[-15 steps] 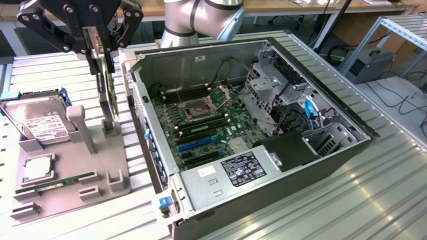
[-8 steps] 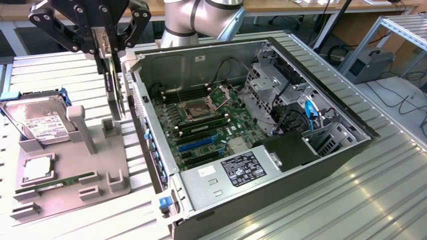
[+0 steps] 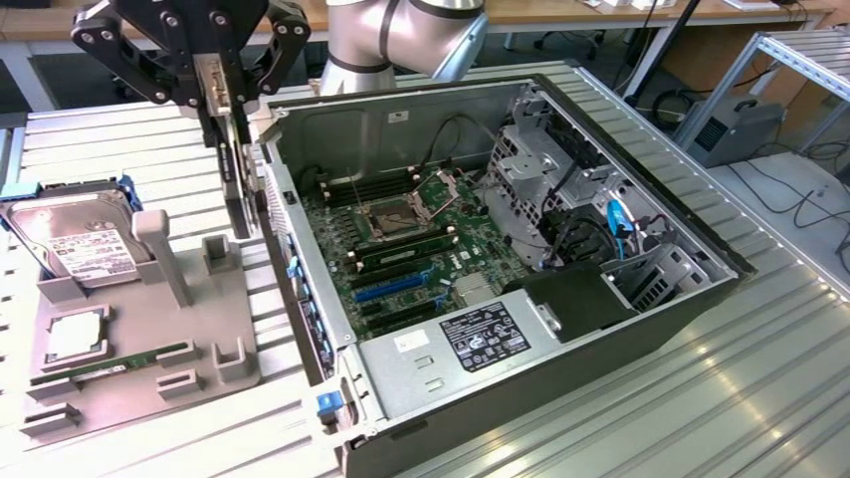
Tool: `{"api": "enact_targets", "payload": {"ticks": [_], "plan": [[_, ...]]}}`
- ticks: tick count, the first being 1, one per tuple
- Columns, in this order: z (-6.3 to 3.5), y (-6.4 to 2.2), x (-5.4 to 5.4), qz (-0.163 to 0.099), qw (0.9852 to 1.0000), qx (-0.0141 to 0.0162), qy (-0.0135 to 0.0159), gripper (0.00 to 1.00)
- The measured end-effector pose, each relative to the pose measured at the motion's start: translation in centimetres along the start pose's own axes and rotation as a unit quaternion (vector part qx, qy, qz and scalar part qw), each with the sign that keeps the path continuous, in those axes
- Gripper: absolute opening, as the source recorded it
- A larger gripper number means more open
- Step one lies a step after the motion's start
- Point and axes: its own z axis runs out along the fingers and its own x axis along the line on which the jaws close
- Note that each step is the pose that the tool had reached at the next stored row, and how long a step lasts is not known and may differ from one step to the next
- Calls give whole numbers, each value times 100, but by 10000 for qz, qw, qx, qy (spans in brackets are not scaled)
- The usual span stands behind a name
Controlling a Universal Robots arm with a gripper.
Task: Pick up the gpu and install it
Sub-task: 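Pick up the gpu and move the gpu toward the slot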
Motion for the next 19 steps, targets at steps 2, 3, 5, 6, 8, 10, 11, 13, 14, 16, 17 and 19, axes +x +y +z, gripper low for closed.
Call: {"api": "enact_targets", "payload": {"ticks": [2, 3, 5, 6, 8, 10, 11, 13, 14, 16, 17, 19], "plan": [[2, 1, -14, 0, 10000, 0, 0, 27], [2, 1, -21, 0, 10000, 0, 0, 27], [4, 2, -35, 0, 10000, 0, 0, 27], [7, 3, -50, 0, 10000, 0, 0, 27], [10, 4, -72, 0, 10000, 0, 0, 27], [12, 5, -85, 0, 10000, 0, 0, 27], [13, 5, -91, 0, 10000, 0, 0, 27], [14, 6, -103, 0, 10000, 0, 0, 27], [15, 6, -109, 0, 10000, 0, 0, 27], [17, 7, -121, 0, 10000, 0, 0, 27], [18, 7, -127, 0, 10000, 0, 0, 27], [20, 9, -144, 0, 10000, 0, 0, 27]]}}
